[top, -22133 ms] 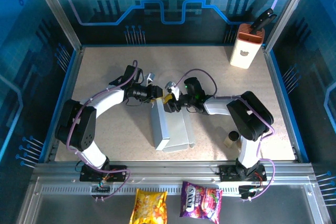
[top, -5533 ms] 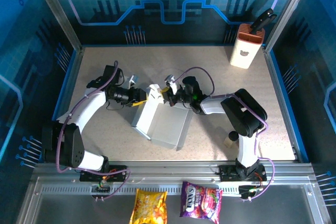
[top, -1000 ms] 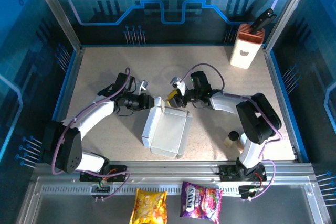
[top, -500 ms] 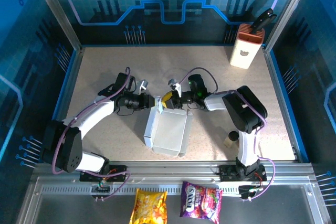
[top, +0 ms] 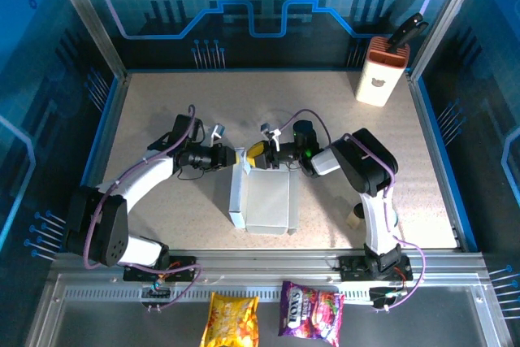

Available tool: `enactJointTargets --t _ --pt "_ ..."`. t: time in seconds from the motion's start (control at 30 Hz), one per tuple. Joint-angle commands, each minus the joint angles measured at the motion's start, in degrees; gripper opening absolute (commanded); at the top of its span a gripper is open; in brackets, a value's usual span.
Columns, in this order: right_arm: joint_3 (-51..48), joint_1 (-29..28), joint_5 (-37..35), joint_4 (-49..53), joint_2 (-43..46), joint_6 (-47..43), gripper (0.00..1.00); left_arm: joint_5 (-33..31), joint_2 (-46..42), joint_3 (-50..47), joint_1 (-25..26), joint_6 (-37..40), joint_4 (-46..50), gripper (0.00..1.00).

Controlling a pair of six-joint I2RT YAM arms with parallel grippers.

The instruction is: Fold the paper box

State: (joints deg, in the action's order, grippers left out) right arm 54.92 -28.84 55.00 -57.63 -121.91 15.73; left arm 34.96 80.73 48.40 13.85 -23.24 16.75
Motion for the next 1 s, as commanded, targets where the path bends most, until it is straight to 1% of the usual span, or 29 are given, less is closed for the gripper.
enactJointTargets --t 0.0,0.17,0.43,0.47,0.67,0.83,0.97 --pt "1.68 -1.11 2.91 -1.67 -1.14 -0.44 0.34 0.21 1.06 -2.47 -0.61 -0.11 1.28 0.25" --pt "2.96 -2.18 2.87 2.2 -1.62 -3.33 0.33 1.63 1.1 -2.89 -1.46 -0.12 0.53 0.24" --pt "3.82 -3.14 3.75 3.37 -2.24 -4.95 0.32 4.65 1.54 -3.49 -3.47 0.13 -0.36 0.23" --pt "3.87 -3.23 3.52 3.93 -2.2 -5.3 0.3 4.85 1.54 -3.56 -3.64 0.26 -0.32 0.23" --pt "3.38 -4.19 0.61 7.35 -0.79 -8.75 0.13 5.86 1.16 -4.28 -4.79 -0.61 -1.5 0.22" --pt "2.4 -4.56 -2.31 7.26 0.38 -9.42 0.01 6.0 0.44 -4.63 -5.76 -0.64 -1.46 0.22" --pt "0.62 -4.66 -6.51 8.84 3.01 -10.76 0.0 6.0 -0.74 -5.17 -6.62 -1.05 -1.72 0.23"
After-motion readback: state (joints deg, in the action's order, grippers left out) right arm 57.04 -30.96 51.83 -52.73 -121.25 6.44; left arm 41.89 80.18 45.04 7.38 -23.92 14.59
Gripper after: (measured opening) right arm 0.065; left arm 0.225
